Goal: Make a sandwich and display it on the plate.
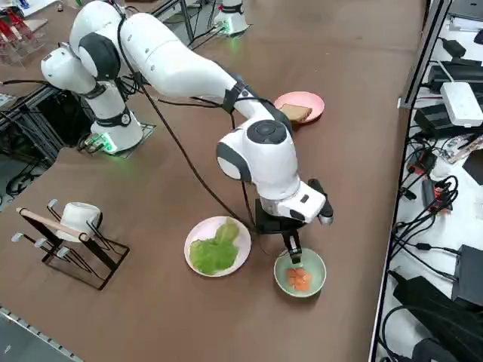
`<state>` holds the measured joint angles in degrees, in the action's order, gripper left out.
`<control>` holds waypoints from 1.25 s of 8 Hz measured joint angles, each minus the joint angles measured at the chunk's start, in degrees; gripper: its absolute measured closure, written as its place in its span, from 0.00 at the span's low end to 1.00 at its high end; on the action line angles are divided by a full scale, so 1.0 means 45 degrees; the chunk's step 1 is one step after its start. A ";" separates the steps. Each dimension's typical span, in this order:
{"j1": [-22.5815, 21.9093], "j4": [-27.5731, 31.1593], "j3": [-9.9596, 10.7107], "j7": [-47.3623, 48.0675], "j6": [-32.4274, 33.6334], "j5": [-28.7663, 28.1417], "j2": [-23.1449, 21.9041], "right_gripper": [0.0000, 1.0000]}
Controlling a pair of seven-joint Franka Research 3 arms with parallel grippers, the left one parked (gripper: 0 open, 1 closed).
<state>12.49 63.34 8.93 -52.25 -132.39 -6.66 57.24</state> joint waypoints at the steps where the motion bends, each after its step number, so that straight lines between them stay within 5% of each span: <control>1: -0.0055 -0.0174 -0.0067 -0.0002 0.0613 -0.0062 -0.0237 0.95; 5: -0.0597 0.0300 -0.1136 0.2297 0.4281 -0.1264 -0.2245 0.95; 10: -0.1056 0.5538 -0.1483 0.3597 0.4531 -0.5266 -0.4953 0.95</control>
<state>7.74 88.26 2.26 -36.06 -112.00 -30.35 34.95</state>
